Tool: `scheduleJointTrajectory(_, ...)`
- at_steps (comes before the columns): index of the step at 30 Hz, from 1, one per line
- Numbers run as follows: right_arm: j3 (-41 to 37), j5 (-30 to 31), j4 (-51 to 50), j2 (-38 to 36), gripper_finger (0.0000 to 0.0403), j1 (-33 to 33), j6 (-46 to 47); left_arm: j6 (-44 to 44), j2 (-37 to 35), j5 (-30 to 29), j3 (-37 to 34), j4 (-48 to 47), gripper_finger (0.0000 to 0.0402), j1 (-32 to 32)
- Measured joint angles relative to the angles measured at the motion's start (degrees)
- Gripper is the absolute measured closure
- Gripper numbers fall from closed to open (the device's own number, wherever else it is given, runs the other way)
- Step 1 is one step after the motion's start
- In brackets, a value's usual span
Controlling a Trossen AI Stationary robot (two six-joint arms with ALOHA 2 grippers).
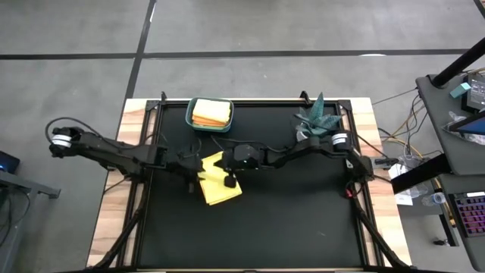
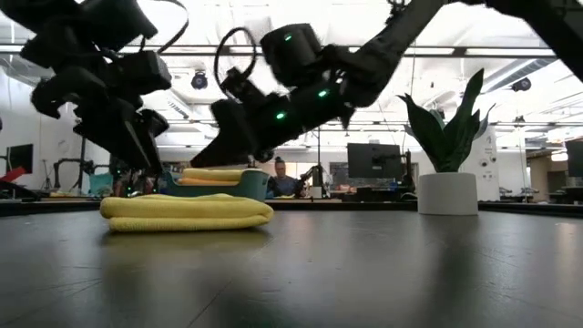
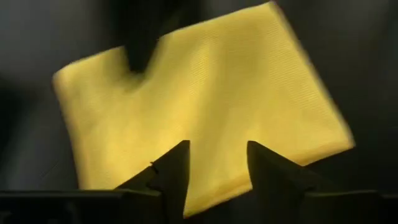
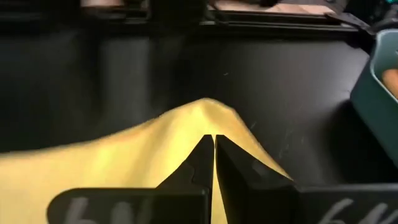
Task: Fold microfiber towels
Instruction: Fold the yellow microfiber cloth
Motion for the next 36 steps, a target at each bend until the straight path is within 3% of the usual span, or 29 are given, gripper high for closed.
scheduleJointTrajectory(8, 6.8, 0.5, -1.2, 5.7, 0.0394, -2.4, 6.0, -1.3, 5.2, 0.1, -5.2, 14.6, 0.0344, -4.7)
scheduleJointTrajectory(14, 7.2, 1.1, -2.3, 7.7, 0.0394, -2.9, 7.6, -4.6, 10.4, 0.9, -6.8, 19.1, 0.0397, -5.7)
scheduleJointTrajectory(19, 7.2, 7.9, -3.4, 9.0, 0.0394, -3.1, 8.6, -6.3, 15.6, 4.9, -7.0, 23.6, 0.0396, -5.7)
scheduleJointTrajectory(25, 7.2, 8.5, -4.0, 9.0, 0.0394, -3.7, 8.8, -6.3, 19.2, 8.0, -6.5, 27.9, 0.0396, -5.7)
scheduleJointTrajectory(36, 7.2, 7.8, -7.6, 4.9, 0.0394, -2.6, 5.7, -6.0, 8.5, 7.7, -6.6, 20.2, 0.0395, -5.6)
